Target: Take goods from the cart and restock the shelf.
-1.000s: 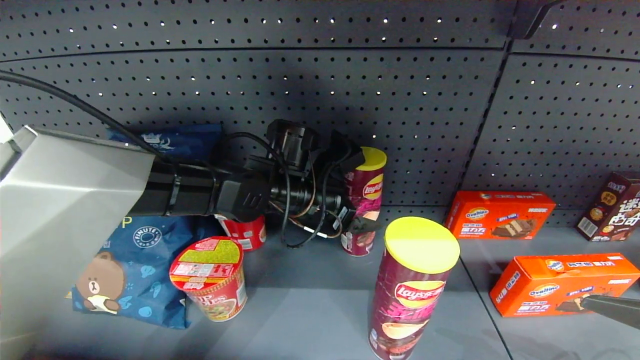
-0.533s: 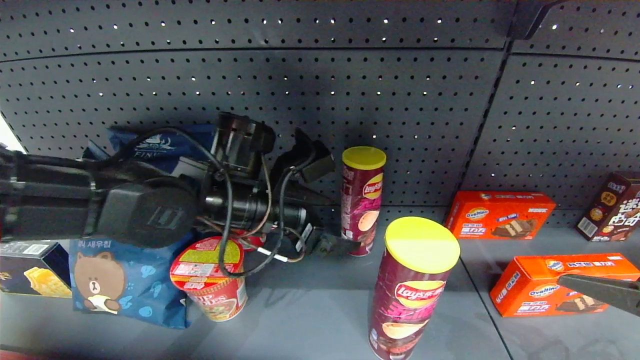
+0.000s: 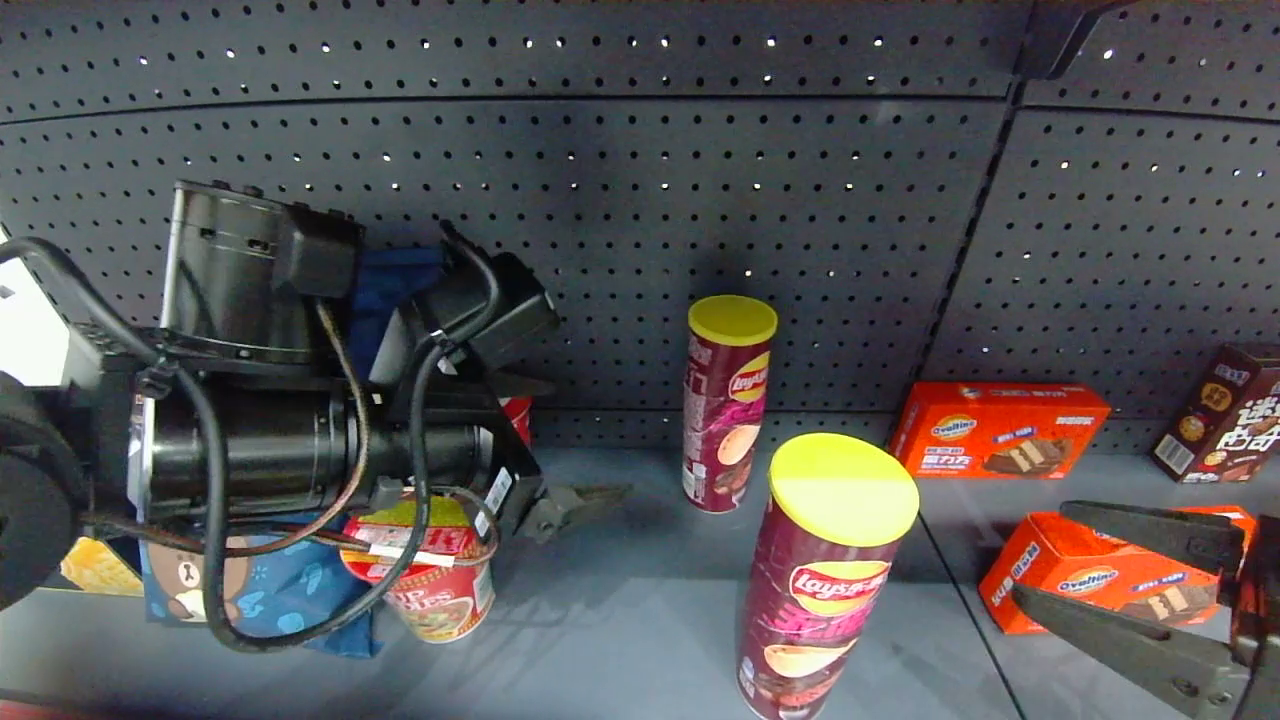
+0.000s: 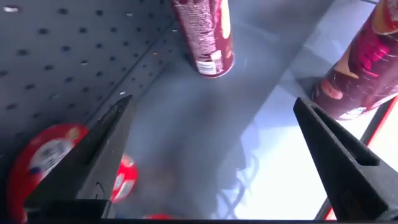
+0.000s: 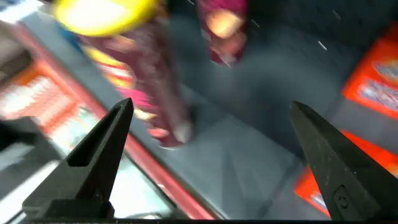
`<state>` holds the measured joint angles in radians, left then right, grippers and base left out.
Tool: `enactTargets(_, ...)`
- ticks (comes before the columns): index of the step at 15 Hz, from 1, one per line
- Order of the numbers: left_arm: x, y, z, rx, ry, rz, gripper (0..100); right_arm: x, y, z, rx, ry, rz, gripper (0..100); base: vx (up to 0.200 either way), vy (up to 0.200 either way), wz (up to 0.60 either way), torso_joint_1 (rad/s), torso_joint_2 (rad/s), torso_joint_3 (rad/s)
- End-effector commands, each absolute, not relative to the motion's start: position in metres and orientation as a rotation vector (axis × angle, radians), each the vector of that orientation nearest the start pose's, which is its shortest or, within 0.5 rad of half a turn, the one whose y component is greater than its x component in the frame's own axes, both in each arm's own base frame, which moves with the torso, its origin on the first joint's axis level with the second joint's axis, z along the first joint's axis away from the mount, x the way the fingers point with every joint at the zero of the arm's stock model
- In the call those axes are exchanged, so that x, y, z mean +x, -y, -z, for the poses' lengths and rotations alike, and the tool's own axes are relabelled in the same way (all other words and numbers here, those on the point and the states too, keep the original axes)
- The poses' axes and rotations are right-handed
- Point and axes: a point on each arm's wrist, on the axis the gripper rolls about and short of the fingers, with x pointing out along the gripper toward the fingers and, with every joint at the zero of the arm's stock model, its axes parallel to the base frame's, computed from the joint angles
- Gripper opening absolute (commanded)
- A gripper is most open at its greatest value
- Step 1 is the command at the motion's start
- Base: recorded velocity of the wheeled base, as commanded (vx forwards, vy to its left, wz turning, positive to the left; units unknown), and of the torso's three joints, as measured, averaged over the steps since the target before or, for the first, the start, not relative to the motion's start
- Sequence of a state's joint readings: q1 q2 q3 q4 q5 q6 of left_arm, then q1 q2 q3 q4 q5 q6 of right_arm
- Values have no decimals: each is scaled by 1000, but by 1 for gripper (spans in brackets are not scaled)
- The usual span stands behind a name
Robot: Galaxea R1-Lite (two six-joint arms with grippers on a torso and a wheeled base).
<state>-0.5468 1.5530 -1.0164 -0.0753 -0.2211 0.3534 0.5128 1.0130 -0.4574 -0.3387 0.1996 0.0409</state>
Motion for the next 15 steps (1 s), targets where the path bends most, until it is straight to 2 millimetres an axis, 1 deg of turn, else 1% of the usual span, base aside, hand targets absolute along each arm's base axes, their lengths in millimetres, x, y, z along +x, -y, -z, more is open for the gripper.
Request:
enactTargets(1,219,138,-228,406,-316,814,100,126,-74,-194,-23,-315,-674,100,0,0,0,0,0,0)
enactTargets(2,219,137,-225,401,-302,810,100,128,-76,-192,-38,-328,-674,100,0,0,0,0,0,0)
enactTargets(4,222,138,-228,398,-261,776,100,132,-76,-185,-123,-357,-658,100,0,0,0,0,0,0)
enactTargets(9,226,141,-222,401,-278,780,100,133,-79,-182,-170,-363,-676,100,0,0,0,0,0,0)
enactTargets(12,229,142,-222,396,-252,777,100,137,-81,-178,-215,-371,-684,100,0,0,0,0,0,0)
enactTargets(15,228,142,-222,396,-252,777,100,143,-85,-169,-260,-411,-698,100,0,0,0,0,0,0)
